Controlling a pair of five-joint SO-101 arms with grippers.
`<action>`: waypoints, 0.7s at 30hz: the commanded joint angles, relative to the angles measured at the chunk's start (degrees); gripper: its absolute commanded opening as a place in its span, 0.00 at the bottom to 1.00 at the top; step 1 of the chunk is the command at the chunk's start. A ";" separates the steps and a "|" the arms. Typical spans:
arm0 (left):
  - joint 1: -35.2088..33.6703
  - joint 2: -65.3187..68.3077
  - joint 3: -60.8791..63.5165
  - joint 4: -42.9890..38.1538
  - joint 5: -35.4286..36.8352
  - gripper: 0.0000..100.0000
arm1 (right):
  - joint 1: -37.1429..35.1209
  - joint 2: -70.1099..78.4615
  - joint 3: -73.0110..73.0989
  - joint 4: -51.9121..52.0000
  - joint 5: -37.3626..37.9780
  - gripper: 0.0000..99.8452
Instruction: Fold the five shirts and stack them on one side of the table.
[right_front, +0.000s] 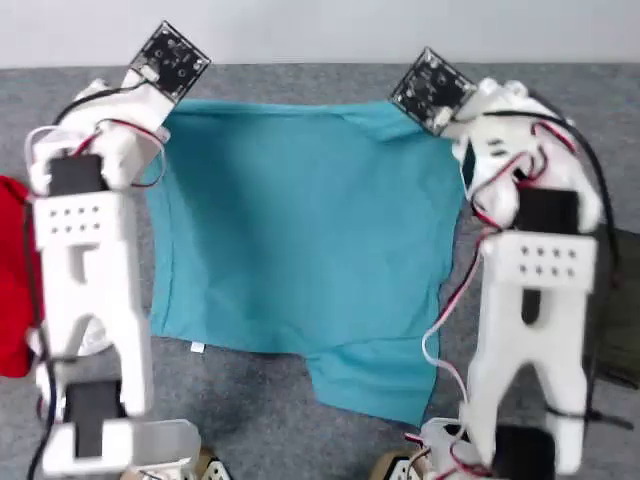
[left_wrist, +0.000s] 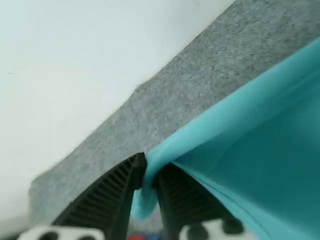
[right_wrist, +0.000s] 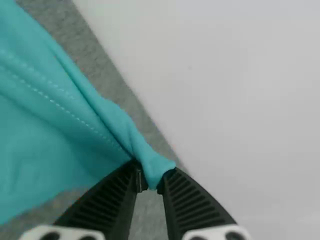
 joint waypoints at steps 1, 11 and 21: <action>-0.53 5.27 -0.92 -9.05 -0.53 0.00 | -1.10 4.88 -0.79 -13.93 0.53 0.01; -0.35 23.47 -20.26 -11.87 -0.62 0.00 | -4.88 23.78 -12.22 -34.24 3.08 0.01; 0.44 33.58 -43.56 14.59 -2.99 0.00 | -4.88 25.80 -17.32 -24.31 3.52 0.01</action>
